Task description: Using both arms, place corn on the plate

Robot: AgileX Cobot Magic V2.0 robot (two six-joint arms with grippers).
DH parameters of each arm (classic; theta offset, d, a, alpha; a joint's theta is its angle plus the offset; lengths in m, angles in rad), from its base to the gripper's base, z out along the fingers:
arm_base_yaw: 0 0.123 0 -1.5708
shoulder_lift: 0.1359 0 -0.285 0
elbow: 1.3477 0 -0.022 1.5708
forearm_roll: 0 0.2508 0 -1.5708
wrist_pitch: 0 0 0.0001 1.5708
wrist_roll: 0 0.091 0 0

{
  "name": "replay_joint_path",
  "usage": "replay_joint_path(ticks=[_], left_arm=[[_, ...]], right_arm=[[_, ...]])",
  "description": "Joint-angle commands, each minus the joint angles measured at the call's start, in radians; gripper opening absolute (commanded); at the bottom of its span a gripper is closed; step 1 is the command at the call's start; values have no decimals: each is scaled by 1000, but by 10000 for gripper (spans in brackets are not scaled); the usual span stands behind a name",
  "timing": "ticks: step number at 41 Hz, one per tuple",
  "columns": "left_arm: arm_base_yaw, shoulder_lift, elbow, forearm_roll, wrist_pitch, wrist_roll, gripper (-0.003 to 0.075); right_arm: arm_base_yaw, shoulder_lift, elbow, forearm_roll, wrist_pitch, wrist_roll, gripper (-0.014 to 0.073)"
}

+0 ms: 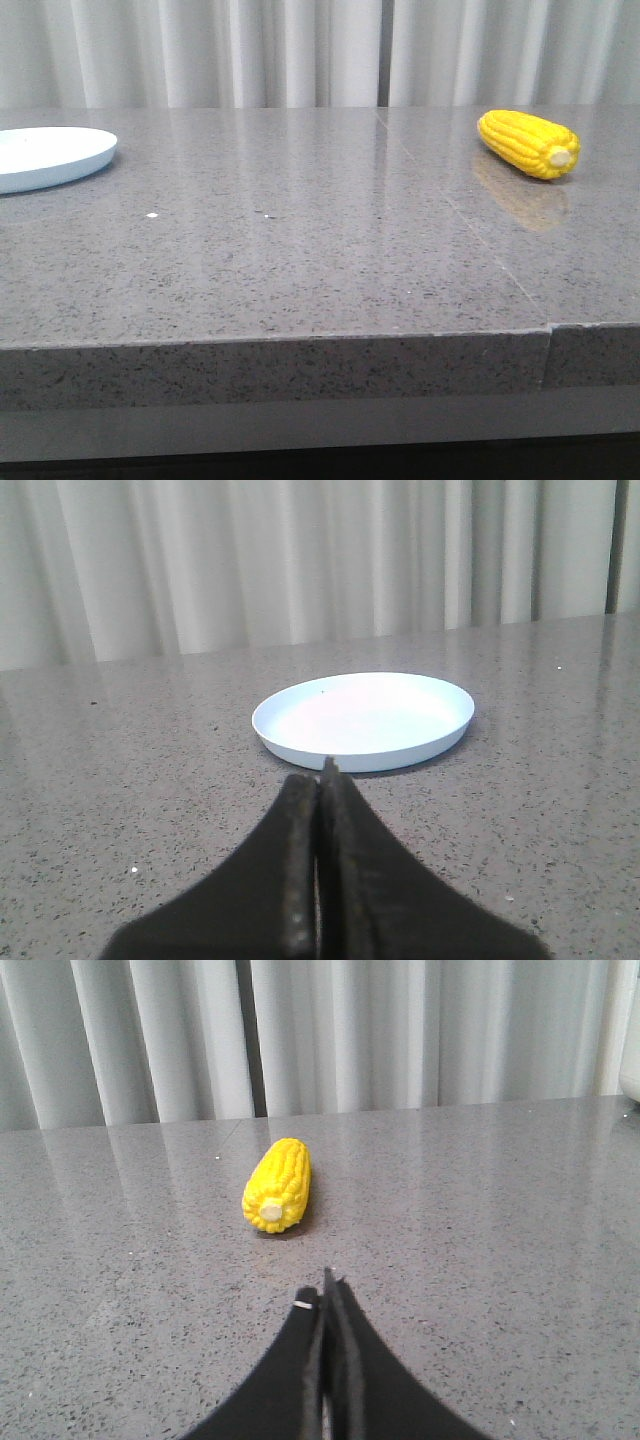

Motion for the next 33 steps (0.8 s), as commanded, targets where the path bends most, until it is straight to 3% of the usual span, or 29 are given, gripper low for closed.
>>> replay_joint_path(ticks=[1, 27, 33], left_arm=[[1, -20, 3, -6, -76, -9, -20], [1, -20, 3, -6, -76, -9, -20], [1, -20, -6, -6, -144, -9, -20]], right_arm=[[-6, -12, -17, -11, -79, -3, -120], [-6, -12, -17, -11, -79, -3, -120], [-6, -12, -19, -11, -156, -3, -120]])
